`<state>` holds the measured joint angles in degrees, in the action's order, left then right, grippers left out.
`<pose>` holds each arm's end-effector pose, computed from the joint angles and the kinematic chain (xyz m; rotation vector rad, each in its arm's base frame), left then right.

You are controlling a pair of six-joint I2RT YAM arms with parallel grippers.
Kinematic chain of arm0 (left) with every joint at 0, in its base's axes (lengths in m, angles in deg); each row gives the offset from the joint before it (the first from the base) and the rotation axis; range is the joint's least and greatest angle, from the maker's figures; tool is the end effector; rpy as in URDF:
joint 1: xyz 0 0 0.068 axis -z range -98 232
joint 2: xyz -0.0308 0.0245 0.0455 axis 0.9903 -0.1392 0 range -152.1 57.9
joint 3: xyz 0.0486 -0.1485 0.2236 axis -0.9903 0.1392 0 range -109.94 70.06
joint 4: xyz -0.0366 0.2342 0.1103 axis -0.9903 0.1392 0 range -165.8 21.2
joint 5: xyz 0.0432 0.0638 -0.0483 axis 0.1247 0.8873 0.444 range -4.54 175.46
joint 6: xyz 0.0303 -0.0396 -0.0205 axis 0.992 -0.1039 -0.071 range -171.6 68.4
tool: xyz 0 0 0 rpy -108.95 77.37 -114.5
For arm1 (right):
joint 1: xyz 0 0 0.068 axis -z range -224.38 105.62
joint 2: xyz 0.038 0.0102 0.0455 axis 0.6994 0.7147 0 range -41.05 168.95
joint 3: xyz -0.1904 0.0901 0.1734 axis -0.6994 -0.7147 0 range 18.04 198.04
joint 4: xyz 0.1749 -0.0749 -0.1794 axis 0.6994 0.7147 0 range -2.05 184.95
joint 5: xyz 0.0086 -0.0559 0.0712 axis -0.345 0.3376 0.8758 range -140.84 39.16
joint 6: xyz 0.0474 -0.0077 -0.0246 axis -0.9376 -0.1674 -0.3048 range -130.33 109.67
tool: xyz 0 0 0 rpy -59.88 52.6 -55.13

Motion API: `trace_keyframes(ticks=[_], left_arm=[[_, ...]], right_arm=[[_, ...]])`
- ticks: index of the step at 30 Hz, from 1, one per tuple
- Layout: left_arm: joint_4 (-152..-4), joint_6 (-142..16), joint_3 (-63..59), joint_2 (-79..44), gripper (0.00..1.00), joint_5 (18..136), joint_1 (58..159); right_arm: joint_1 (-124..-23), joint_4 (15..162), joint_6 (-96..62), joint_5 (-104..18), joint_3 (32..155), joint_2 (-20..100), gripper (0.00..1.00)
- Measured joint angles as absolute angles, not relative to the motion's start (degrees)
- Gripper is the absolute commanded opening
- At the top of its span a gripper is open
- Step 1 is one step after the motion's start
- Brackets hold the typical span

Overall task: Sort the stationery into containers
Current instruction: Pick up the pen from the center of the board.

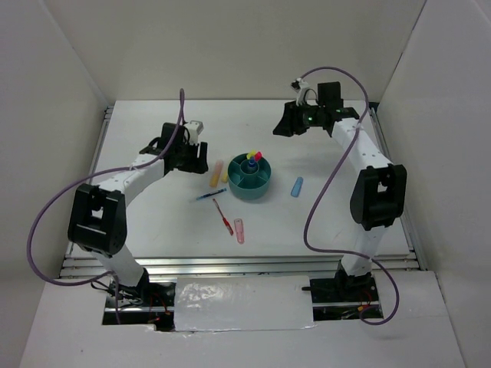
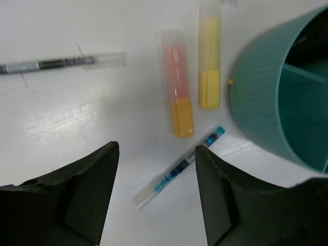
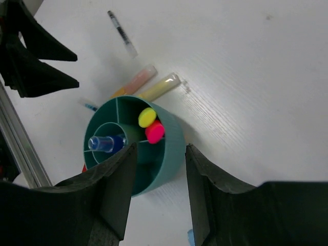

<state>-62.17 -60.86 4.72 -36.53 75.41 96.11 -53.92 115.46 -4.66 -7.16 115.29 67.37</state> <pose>0.3513 -0.0947 0.2361 0.1886 2.3300 -0.4081 0.4233 0.0961 0.3131 -0.6873 2.0531 0.8861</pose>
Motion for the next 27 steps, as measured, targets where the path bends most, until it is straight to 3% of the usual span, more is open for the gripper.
trace_keyframes(ticks=[12, 27], left_arm=[[-61.6, -64.1, -7.5, -49.3, 0.61, 82.9, 99.8], [-57.1, -65.2, -21.2, -62.8, 0.6, 83.6, 100.2]], right_arm=[[-48.1, 115.1, -8.6, -11.1, 110.4, 65.2, 0.5], [-48.1, 115.1, -8.7, -12.4, 110.3, 64.3, 0.5]])
